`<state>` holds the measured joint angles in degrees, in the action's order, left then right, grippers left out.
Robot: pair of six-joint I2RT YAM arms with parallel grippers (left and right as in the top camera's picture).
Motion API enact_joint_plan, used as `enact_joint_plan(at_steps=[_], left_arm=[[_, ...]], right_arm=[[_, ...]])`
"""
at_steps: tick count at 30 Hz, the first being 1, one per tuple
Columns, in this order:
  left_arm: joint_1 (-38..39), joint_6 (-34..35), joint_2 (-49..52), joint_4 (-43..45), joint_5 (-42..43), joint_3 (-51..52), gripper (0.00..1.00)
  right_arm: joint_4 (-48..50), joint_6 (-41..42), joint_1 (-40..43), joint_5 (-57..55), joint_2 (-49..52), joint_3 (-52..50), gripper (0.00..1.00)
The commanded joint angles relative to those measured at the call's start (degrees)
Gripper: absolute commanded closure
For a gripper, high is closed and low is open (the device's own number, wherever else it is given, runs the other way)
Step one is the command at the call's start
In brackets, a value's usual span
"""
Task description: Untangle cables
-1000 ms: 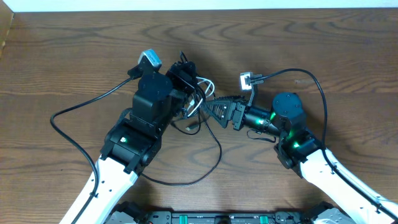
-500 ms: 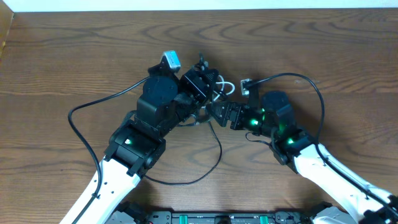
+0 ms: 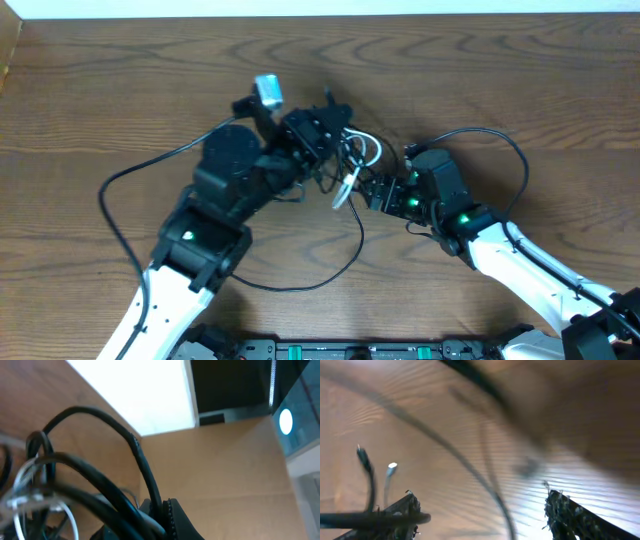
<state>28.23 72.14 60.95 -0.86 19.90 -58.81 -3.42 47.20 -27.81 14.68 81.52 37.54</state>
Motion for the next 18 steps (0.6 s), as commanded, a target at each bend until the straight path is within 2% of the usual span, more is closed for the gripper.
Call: enact_joint_plan(at_steps=[1,9,13,18], left_arm=[[-4.42,-0.48,-3.67,1.01,0.46,-1.42,0.92],[-13.88,-0.5,-6.64,-0.28,0.46,-1.42,0.92],[-16.37,-0.48,-6.73,-2.29,0.48,-1.42,0.92],[-16.59,-0.5,-6.6,-2.32,0.44,-1.42,0.92]], right_arm=[[-3.41,-1.03,2.75,-5.79,0.5,0.2,0.22],[-12.09,-2.36,12.13,-5.77,0.5,0.2,0.22],[-13.7,-3.58,16.06,-4.87,0.5,0.2,0.22],[-12.07,-6.69,17.11,2.69,0.5,0.22,0.21]])
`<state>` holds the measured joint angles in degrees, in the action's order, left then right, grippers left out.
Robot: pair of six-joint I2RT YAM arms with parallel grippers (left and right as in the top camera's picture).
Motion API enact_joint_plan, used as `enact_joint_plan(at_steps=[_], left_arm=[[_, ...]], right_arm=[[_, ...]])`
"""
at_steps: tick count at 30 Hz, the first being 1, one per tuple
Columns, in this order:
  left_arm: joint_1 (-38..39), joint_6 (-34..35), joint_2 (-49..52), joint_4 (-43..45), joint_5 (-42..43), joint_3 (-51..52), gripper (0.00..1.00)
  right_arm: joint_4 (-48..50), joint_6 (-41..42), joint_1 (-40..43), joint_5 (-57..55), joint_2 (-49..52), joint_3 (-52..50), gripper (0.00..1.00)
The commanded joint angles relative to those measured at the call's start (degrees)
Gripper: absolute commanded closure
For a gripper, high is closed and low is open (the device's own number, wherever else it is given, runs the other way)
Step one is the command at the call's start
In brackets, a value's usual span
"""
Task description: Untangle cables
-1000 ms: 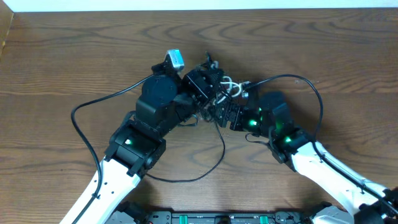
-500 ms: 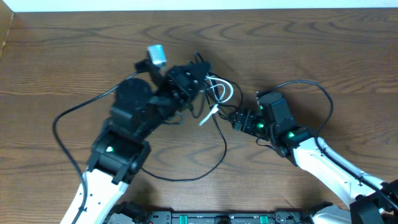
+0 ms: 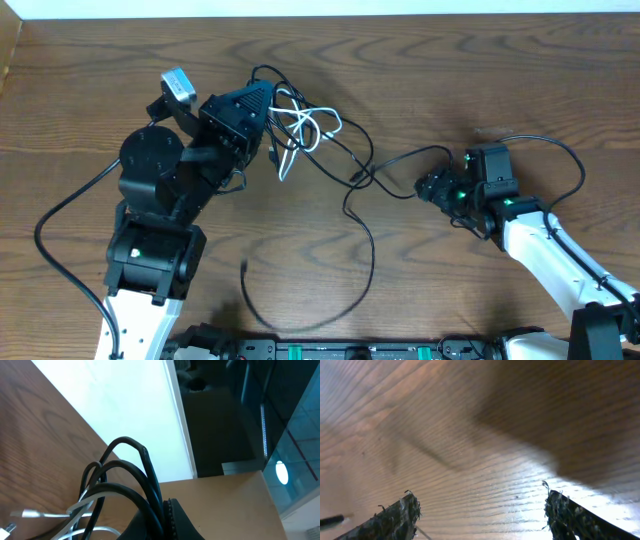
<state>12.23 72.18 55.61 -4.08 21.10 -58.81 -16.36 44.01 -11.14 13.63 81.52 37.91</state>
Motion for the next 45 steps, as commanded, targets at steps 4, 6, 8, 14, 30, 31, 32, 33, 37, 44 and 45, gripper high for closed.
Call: enact_joint_plan(at_steps=[4,6,8,14,30,31,32,33,37,44,45], left_arm=[[-0.59,-0.52,-0.9,0.92,-1.49,-1.42,0.92],[-0.59,-0.52,-0.68,0.92,-2.95,-1.42,0.92],[-0.59,-0.52,-0.52,0.9,-3.74,-1.42,0.92],[-0.59,-0.52,0.22,0.87,-4.24,-1.42,0.92],[-0.59,-51.34,2.43,-1.46,25.64,-1.42,0.92],[-0.59,-55.1,2.43,-2.1,31.69,-1.42,0.92],[-0.59,-56.3,2.47,-2.43,33.94,-1.42,0.92],[-0.59,-58.27,2.56,-2.84,37.57,-1.42,0.92],[-0.57,-62.58,3.76,-3.19,51.87,-1.42,0.93],[-0.39,-62.77,5.62,-3.17,59.47,-1.42,0.92],[-0.26,-62.77,5.77,-3.13,59.45,-1.42,0.92]], right_arm=[[8.31,-14.99,0.42,19.43,0.5,-0.15,0.07],[11.21,-20.55,-0.02,28.61,0.5,-0.15,0.01],[11.74,-25.38,-0.52,35.34,0.5,-0.15,0.01],[12.17,-34.88,-0.96,50.66,0.5,-0.15,0.01],[30.45,-16.79,-0.63,54.86,0.5,-0.15,0.01],[34.84,-12.85,-0.66,54.88,0.5,-0.15,0.01],[37.86,-10.23,-0.72,54.86,0.5,-0.15,0.01],[41.44,-7.39,-0.87,54.86,0.5,-0.15,0.01],[55.6,4.0,-0.96,52.63,0.5,-0.15,0.01],[56.98,6.75,-2.29,47.98,0.5,-0.15,0.01],[56.96,6.75,-2.62,47.98,0.5,-0.15,0.01]])
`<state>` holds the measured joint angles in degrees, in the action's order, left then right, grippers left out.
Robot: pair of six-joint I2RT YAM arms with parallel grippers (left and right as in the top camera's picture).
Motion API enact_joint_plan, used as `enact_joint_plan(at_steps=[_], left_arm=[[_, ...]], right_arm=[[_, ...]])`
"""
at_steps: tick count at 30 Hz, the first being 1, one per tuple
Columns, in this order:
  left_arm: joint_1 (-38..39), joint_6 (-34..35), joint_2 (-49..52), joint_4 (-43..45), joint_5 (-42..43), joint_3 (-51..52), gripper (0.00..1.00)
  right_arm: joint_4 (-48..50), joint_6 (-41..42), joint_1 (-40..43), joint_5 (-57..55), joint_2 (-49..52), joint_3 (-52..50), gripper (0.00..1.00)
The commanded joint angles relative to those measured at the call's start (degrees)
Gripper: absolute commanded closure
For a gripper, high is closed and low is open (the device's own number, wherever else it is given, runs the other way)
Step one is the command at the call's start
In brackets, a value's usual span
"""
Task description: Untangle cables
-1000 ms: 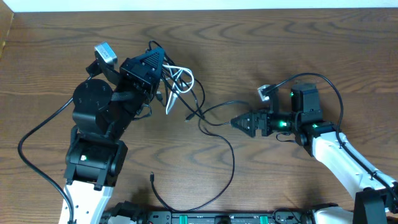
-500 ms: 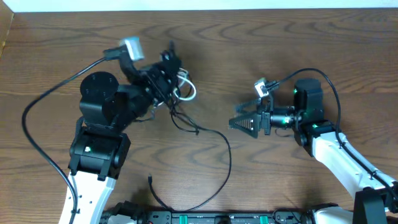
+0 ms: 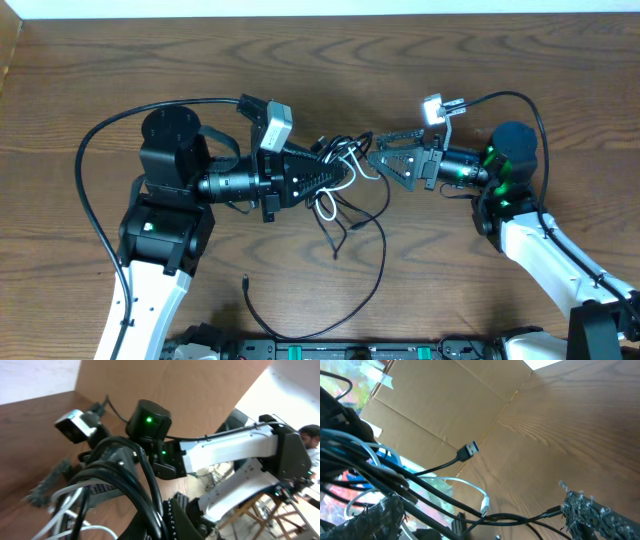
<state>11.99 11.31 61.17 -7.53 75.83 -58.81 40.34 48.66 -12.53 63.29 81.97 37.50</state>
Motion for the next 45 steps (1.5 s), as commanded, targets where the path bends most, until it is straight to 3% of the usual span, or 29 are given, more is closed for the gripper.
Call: enact_joint_plan(at_steps=[1,17,24,31,34,41,45], left_arm=[[-0.02,-1.9,0.33,0.31,4.72,-1.42,0.93],[-0.02,-1.88,0.9,0.28,4.72,-1.42,0.92],[-0.02,-1.86,1.01,0.26,2.73,-1.42,0.93],[0.46,-1.84,1.01,0.28,2.62,-1.42,0.92],[2.14,-1.84,1.01,0.28,2.6,-1.42,0.93],[8.02,-1.84,0.98,0.28,2.89,-1.42,0.92],[8.24,-1.86,0.98,0.28,3.04,-1.42,0.92]], right_arm=[[0.24,2.08,-1.53,-1.7,0.04,0.26,0.01],[0.28,2.38,-2.89,-2.89,0.04,0.26,0.04],[9.99,4.7,-4.55,1.38,0.04,0.26,0.07],[9.44,3.78,-8.2,-5.07,0.04,0.26,0.04],[6.21,3.76,-8.59,-12.94,0.07,0.26,0.02],[-18.95,3.76,-8.55,-42.88,0.07,0.26,0.04],[-27.43,3.58,-8.5,-46.82,0.07,0.26,0.02]])
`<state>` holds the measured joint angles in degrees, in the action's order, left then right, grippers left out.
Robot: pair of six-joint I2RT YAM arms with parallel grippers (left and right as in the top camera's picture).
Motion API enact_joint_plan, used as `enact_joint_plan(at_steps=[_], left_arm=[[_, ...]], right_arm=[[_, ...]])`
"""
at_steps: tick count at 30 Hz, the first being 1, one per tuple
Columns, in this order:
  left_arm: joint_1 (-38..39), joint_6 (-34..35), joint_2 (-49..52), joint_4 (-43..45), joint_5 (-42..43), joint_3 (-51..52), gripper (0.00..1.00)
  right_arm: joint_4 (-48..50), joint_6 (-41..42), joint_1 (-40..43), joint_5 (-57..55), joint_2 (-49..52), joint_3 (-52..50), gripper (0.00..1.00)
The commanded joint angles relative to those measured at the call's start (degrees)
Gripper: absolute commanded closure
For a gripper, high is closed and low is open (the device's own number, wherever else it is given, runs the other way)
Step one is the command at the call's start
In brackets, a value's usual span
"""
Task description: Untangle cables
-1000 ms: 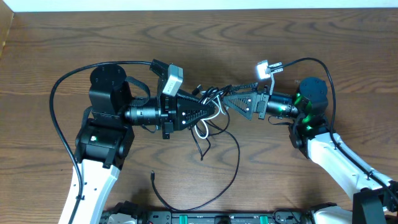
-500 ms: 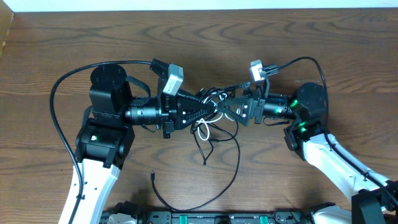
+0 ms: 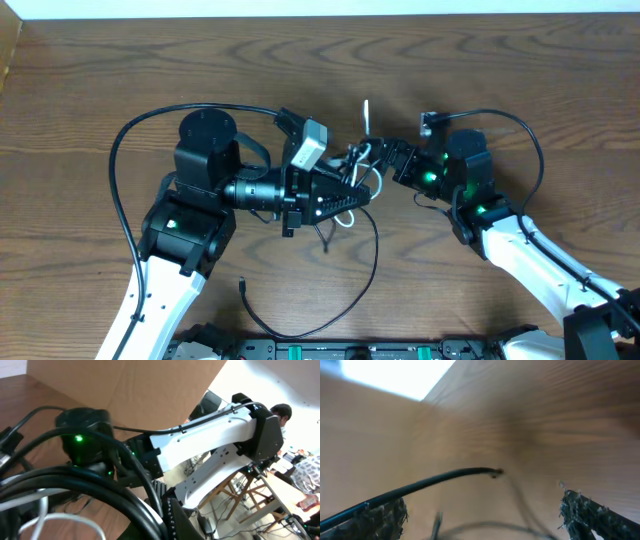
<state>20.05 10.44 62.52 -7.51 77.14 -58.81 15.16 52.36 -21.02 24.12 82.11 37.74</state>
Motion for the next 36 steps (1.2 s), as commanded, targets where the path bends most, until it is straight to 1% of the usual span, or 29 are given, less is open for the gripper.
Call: enact_joint_plan(at_steps=[1,5,9,10,11,13,15,16,20,21,23,27,29,30,34,36], left_arm=[[0.17,-0.98,-0.37,0.28,1.7,-1.42,0.92],[0.11,-0.98,-0.35,0.28,0.59,-1.42,0.92],[0.11,-0.98,-0.37,0.26,-6.91,-1.42,0.92],[0.11,-0.98,-0.35,0.26,-9.62,-1.42,0.92],[0.11,-0.98,-0.35,0.24,-11.58,-1.42,0.92],[0.13,-0.98,-0.35,0.24,-15.87,-1.42,0.92],[0.13,-0.98,-0.35,0.13,-18.91,-1.42,0.92],[0.13,-0.98,-0.35,0.04,-20.37,-1.42,0.92],[0.13,-0.96,-0.28,0.04,-20.9,-1.42,0.92],[0.22,-0.81,-0.13,0.07,-20.87,-1.42,0.92],[1.2,0.85,-0.04,0.09,-20.85,-1.42,0.92],[4.44,2.32,-0.04,0.13,-20.83,-1.42,0.92],[5.81,2.32,-0.04,0.13,-20.83,-1.42,0.92],[6.4,2.32,-0.04,0.31,-20.83,-1.42,0.92],[7.15,2.32,-0.04,0.28,-20.76,-1.42,0.92],[7.15,2.29,-0.04,0.28,-20.68,-1.42,0.92]], right_arm=[[-3.41,-0.59,-0.04,-7.19,-0.07,0.02,0.02],[-3.76,-4.63,-0.02,0.39,-0.09,0.02,0.01],[-1.77,-10.71,-0.02,16.22,-0.09,0.02,0.01],[1.51,-12.28,-0.04,23.26,-0.09,0.02,0.01],[3.65,-12.41,-0.02,26.67,-0.09,0.02,0.01],[12.33,-12.28,-0.04,36.09,-0.09,0.02,0.01],[19.61,-10.71,-0.04,40.15,-0.09,0.02,0.01],[23.98,-8.22,-0.04,40.76,-0.09,0.02,0.01],[33.55,-3.78,-0.04,39.63,-0.09,0.02,0.01],[35.01,-2.56,-0.07,37.9,-0.09,0.02,0.01],[34.51,-2.25,-0.09,34.23,-0.07,0.02,0.01],[27.67,-2.34,-0.09,25.42,-0.07,0.02,0.01],[23.28,-3.72,-0.09,20.68,-0.07,0.02,0.01],[19.08,-3.98,-0.07,16.26,-0.07,0.02,0.01],[9.46,-3.98,-0.02,7.26,-0.07,0.02,0.01],[6.91,-4.0,-0.02,4.87,-0.07,0.02,0.01]])
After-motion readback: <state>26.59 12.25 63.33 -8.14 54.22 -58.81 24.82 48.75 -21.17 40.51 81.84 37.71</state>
